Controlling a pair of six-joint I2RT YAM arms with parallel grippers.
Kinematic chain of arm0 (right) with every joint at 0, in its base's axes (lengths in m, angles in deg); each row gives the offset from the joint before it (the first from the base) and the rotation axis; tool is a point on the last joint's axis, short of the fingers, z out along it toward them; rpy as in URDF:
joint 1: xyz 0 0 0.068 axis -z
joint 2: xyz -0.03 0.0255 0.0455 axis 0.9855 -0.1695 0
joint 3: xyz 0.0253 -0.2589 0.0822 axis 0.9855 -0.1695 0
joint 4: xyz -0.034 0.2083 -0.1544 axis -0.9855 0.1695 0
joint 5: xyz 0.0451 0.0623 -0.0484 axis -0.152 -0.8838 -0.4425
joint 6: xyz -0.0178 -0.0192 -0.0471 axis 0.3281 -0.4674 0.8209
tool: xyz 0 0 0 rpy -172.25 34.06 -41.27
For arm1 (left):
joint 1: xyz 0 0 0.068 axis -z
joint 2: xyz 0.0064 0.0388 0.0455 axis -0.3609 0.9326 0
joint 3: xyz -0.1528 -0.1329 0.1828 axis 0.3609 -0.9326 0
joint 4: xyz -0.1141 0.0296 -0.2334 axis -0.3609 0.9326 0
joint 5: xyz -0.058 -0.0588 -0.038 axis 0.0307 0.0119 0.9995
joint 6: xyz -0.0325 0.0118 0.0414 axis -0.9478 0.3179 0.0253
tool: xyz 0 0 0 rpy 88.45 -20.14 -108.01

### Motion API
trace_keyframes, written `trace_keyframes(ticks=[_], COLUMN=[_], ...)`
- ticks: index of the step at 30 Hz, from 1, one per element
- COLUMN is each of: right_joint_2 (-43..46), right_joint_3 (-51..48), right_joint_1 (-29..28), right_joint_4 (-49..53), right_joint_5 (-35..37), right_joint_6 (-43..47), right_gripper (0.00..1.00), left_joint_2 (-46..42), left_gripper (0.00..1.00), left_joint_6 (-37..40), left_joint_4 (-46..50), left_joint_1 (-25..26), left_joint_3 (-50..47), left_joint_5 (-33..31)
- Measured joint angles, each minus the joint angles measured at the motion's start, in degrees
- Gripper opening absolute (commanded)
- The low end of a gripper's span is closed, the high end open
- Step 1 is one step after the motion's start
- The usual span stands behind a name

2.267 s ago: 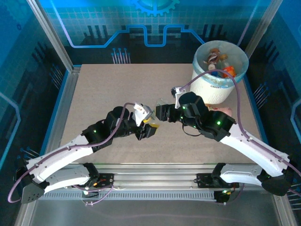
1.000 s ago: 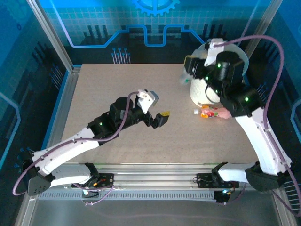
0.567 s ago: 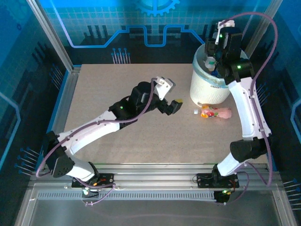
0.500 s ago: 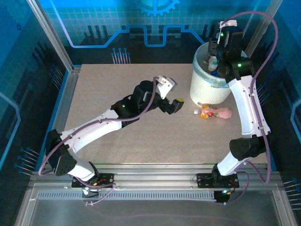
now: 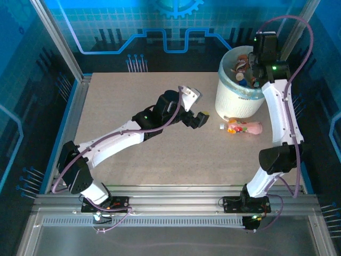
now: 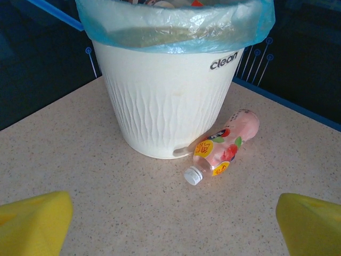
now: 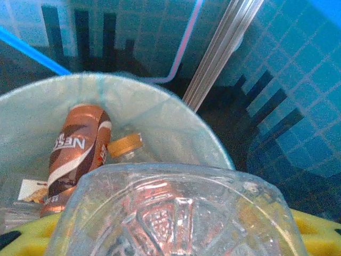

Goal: Put the plastic bottles in the bin

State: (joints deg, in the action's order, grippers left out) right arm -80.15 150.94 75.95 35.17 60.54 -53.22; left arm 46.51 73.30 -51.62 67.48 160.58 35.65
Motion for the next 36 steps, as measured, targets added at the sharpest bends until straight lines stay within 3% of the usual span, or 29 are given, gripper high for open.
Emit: trace_keyframes(ticks=[5, 13, 21, 27, 31, 33, 36], right_joint_2=[-1.0, -6.0, -7.6, -7.9, -5.6, -4.4, -4.2], right_joint_3=[-6.5, -8.5, -5.5, 3.3, 5.6, 5.5, 5.4], right_joint_1=[1.1, 4.0, 5.1, 5.1, 5.1, 5.1, 5.2], right_joint_4=[-0.4, -1.5, 0.9, 5.2, 5.1, 5.0, 4.4], right_joint_5=[-3.5, -6.5, -9.5, -13.0, -14.0, -14.3, -14.8], right_joint_6=[-0.6, -1.9, -3.1, -4.2, -4.5, -4.6, -4.7], right_gripper=[0.47, 0.49, 0.70, 0.74, 0.68, 0.55, 0.45], left_joint_2=[0.0, 0.0, 0.2, 0.3, 0.3, 0.3, 0.3], left_gripper=[0.99, 0.99, 0.99, 0.99, 0.99, 0.99, 0.99], left_joint_6=[-0.8, -0.8, -0.9, -0.9, -1.0, -1.3, -1.6], left_joint_4=[0.3, 1.3, 1.6, 1.8, 1.8, 1.8, 1.8], left_joint_1=[-0.1, -0.6, -0.8, -0.9, -0.9, -0.9, -0.9], left_joint_3=[0.0, 0.0, 0.0, 0.0, 0.0, 0.0, 0.0], left_joint_5=[0.4, 0.4, 0.5, 0.9, 0.9, 0.9, 0.9])
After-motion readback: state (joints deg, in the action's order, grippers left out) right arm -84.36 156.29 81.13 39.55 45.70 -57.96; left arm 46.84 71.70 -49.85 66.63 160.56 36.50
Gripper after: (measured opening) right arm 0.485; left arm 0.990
